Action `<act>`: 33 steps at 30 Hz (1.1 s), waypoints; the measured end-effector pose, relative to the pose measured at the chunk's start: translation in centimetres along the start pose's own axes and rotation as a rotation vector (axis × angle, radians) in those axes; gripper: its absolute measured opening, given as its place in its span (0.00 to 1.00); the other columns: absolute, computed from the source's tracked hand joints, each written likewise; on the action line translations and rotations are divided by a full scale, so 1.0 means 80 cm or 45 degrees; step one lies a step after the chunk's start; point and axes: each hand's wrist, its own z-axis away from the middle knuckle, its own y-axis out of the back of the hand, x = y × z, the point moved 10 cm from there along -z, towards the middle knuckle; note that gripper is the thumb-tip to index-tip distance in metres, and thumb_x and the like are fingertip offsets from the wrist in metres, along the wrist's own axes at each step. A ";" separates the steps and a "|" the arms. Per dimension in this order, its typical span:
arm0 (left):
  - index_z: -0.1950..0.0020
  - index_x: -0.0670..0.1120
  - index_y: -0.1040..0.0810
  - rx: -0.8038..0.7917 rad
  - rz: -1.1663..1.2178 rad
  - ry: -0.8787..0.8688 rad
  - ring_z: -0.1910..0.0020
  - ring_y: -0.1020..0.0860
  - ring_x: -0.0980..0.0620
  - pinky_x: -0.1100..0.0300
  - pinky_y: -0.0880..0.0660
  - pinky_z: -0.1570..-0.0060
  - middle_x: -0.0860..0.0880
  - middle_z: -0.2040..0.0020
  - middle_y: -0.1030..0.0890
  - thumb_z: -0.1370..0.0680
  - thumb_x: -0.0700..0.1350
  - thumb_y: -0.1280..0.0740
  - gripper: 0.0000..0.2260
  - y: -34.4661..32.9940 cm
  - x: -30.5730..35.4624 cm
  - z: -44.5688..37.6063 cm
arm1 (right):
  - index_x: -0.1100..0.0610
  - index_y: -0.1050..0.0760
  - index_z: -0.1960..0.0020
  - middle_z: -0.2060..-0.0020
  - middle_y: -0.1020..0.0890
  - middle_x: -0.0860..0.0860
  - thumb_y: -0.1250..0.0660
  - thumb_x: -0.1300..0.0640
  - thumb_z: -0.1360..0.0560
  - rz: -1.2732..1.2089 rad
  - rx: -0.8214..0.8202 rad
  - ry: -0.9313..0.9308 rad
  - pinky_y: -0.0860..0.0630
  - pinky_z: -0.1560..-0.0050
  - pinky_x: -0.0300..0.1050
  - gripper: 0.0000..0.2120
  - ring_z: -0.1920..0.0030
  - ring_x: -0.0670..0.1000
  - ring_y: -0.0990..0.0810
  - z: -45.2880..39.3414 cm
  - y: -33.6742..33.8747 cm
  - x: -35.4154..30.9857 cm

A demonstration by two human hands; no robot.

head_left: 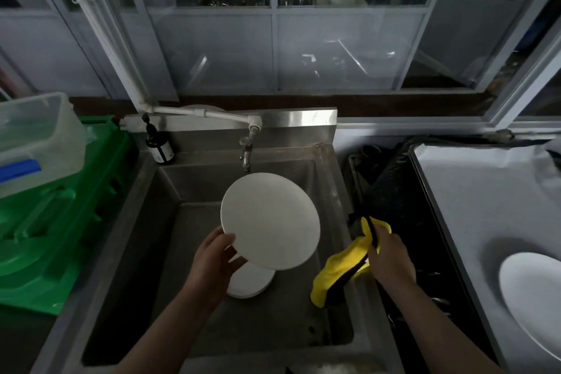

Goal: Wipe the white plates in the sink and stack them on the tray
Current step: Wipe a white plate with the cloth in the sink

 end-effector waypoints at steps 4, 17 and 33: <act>0.36 0.45 0.22 -0.003 -0.028 0.000 0.48 0.17 0.47 0.57 0.19 0.61 0.43 0.43 0.17 0.19 0.39 0.41 0.14 -0.004 -0.002 -0.004 | 0.47 0.39 0.23 0.25 0.37 0.55 0.36 0.56 0.22 0.080 -0.023 -0.056 0.29 0.36 0.58 0.29 0.28 0.59 0.36 0.011 -0.002 0.012; 0.44 0.43 0.21 0.003 -0.058 -0.028 0.53 0.17 0.48 0.53 0.22 0.58 0.43 0.48 0.16 0.18 0.42 0.39 0.08 -0.005 0.003 -0.012 | 0.51 0.23 0.45 0.55 0.18 0.47 0.37 0.53 0.19 -0.601 -0.095 0.070 0.22 0.50 0.50 0.06 0.50 0.52 0.19 0.015 -0.003 -0.083; 0.55 0.44 0.23 -0.007 -0.098 -0.111 0.59 0.21 0.49 0.55 0.21 0.64 0.46 0.59 0.19 0.18 0.41 0.38 0.08 0.017 0.024 -0.010 | 0.56 0.19 0.53 0.59 0.18 0.50 0.30 0.55 0.23 -0.728 -0.121 0.078 0.24 0.54 0.46 0.05 0.55 0.48 0.21 0.031 0.010 -0.141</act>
